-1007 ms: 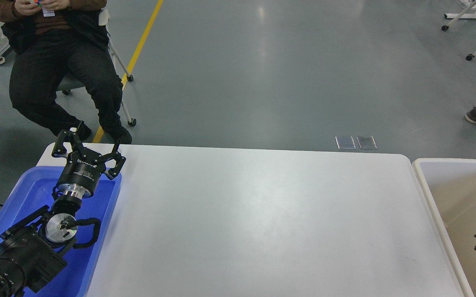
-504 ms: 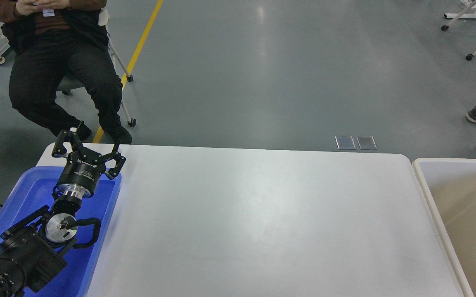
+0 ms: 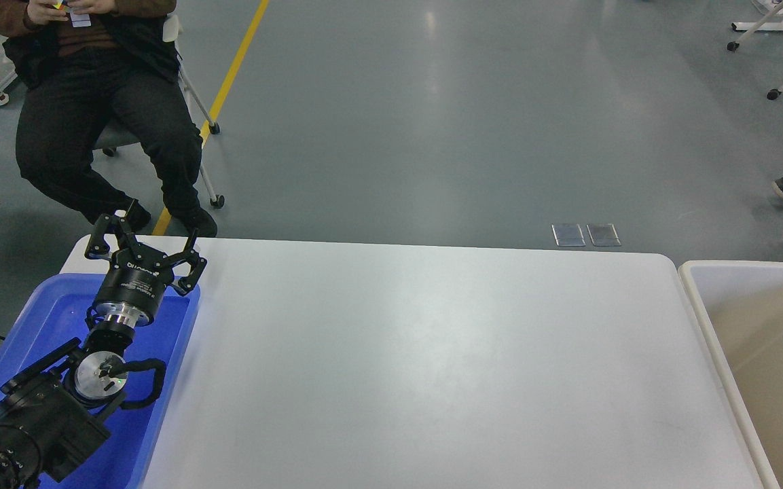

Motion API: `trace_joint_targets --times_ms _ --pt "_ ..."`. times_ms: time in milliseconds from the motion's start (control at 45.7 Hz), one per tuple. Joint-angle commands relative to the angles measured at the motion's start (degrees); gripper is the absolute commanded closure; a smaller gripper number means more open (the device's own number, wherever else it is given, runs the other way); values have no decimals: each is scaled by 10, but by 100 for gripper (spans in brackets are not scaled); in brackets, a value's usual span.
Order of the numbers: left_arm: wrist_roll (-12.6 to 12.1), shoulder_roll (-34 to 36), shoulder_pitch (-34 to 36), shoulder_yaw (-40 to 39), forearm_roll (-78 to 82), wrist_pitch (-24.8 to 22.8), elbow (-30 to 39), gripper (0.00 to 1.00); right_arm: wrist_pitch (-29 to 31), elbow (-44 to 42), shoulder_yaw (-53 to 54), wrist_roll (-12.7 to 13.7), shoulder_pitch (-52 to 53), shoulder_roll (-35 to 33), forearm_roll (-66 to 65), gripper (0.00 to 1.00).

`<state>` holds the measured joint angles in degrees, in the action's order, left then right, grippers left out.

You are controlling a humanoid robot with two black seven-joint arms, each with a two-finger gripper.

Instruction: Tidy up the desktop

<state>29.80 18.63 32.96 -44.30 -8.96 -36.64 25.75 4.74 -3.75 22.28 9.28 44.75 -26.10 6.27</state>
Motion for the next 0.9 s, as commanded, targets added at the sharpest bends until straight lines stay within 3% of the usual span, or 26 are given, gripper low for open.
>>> trace_joint_targets --times_ms 0,241,613,876 --pt "0 0 0 0 0 0 0 0 -1 0 14 0 41 -3 8 0" --pt "0 0 0 0 0 0 0 0 4 16 107 -4 99 -4 21 0" --pt "0 0 0 0 0 0 0 0 22 213 193 -4 150 -17 22 0" --pt "0 0 0 0 0 0 0 0 79 274 262 -5 152 59 45 0"
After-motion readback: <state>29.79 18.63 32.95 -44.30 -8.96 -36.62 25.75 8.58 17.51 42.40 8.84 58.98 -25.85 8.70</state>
